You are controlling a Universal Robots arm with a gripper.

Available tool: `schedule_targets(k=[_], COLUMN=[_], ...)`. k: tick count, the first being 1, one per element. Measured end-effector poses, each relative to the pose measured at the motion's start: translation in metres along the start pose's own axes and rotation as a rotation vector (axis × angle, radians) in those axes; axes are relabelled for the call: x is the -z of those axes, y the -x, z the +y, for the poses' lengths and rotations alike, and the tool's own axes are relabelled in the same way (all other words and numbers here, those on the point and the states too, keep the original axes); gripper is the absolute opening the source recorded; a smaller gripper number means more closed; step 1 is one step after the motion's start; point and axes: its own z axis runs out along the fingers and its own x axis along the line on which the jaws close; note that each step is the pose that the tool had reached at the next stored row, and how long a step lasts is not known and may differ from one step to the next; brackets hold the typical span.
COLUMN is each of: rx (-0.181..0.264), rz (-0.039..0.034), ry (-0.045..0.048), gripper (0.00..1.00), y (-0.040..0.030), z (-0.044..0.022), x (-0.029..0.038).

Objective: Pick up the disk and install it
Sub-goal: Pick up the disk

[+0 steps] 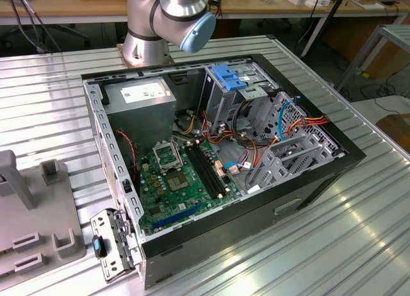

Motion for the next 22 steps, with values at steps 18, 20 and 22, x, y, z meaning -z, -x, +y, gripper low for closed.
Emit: schedule_targets(k=[18,20,22], rx=[0.0,0.0,0.0], rz=[0.0,0.0,0.0], ry=[0.0,-0.0001,0.0], gripper=[0.37,0.37,0.37], y=[0.0005,0.0006,0.0007], z=[-0.0018,-0.0018,-0.002], x=[0.0461,0.0548,0.0632])
